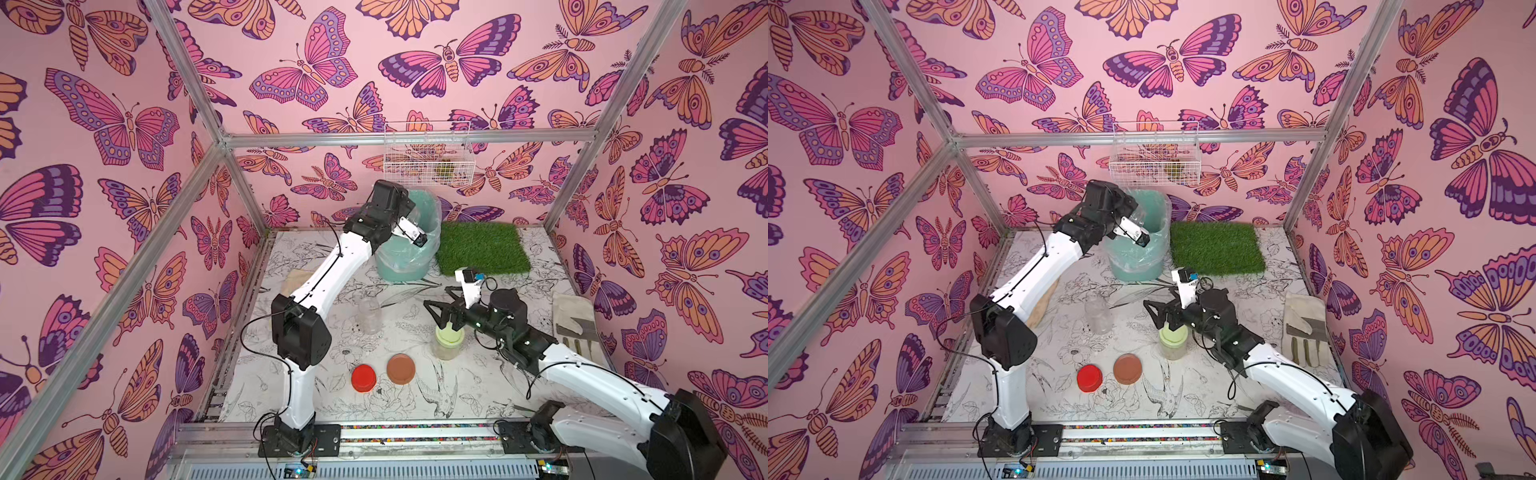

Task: Empty moldy peanuts from jars
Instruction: Pour the moldy peanuts from the jar into the trash bin.

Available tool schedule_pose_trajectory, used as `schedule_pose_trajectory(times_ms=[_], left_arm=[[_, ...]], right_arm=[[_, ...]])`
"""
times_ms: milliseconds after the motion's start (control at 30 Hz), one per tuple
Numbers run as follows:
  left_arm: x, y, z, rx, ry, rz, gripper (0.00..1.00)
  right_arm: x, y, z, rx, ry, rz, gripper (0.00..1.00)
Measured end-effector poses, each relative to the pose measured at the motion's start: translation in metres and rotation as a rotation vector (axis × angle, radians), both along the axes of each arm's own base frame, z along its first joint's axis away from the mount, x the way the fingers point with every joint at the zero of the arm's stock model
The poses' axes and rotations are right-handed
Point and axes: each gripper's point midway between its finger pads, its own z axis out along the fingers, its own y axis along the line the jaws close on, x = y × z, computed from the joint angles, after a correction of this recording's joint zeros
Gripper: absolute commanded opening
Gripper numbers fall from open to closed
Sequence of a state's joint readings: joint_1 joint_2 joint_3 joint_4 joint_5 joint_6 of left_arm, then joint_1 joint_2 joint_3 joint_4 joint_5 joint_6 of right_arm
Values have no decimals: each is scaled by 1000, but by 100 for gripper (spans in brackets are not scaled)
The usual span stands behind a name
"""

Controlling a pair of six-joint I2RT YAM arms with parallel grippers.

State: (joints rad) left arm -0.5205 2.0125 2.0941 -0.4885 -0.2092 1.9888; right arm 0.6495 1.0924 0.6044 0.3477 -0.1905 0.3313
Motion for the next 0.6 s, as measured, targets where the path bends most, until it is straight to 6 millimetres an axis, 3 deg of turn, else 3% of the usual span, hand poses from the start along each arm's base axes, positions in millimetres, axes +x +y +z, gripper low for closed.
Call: schedule_pose_trajectory(times_ms=[67,300,467,600], left_arm=[[2,2,2,26,-16,-8,0],[0,4,41,14,-124,-20,0],[0,6,49,-30,-137,-5,0],[-3,7,50,-173,-79,30,0]], right_arm=[[0,0,-1,-1,2,0,99],[1,1,-5,-7,12,1,99],[1,1,-5,-6,13,0,99],[1,1,-5,-4,15,0,99]])
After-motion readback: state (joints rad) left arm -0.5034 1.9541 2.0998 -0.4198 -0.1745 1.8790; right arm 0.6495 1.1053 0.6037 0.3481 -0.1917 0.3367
